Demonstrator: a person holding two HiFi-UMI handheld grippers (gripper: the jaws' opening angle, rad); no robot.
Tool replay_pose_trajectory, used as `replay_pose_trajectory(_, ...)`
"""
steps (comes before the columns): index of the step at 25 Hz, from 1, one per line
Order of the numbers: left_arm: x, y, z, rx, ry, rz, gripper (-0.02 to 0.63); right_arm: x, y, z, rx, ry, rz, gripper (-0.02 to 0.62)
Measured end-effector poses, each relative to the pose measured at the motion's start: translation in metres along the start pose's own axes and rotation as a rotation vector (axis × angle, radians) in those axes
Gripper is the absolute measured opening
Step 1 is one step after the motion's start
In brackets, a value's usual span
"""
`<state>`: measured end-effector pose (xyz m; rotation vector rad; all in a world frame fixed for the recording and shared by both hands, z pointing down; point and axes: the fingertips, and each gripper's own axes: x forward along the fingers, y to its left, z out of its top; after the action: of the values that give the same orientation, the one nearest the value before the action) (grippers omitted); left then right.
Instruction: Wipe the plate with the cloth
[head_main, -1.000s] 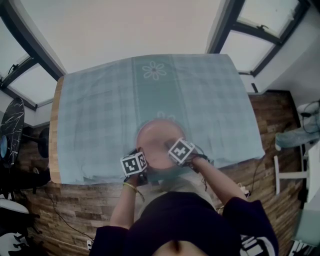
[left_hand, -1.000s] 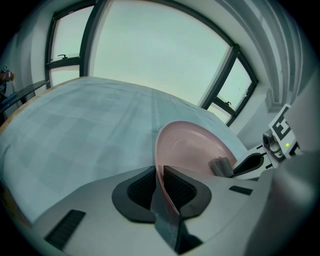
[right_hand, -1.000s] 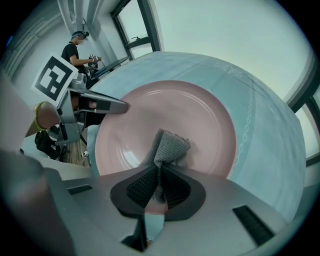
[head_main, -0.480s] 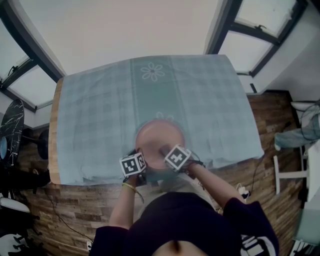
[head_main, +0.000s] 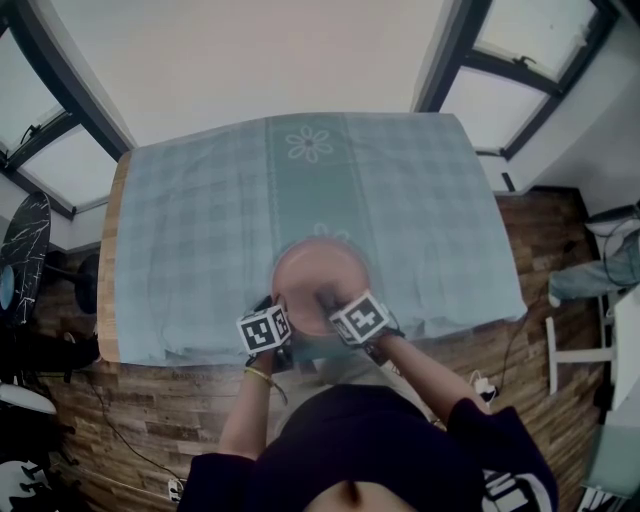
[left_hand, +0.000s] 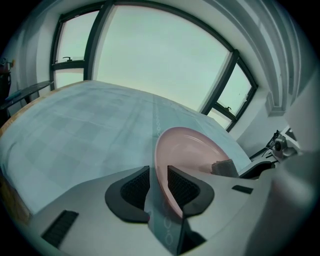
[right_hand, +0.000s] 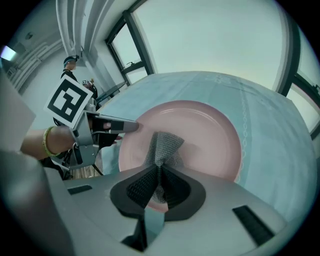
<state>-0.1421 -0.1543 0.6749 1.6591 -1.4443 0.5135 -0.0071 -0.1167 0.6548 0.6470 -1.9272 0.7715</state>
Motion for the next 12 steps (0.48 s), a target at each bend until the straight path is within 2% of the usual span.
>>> replay_pose_trajectory(5, -0.018, -0.006, 0.003, 0.007, -0.042, 0.004, 0.117, -0.017, 0.001, 0.016, 0.018, -0.119, -0.029, 0.032)
replay_pose_trajectory(12, -0.048, -0.022, -0.002, 0.025, -0.09, -0.028, 0.117, -0.036, 0.01, 0.009, 0.06, -0.193, -0.06, 0.032)
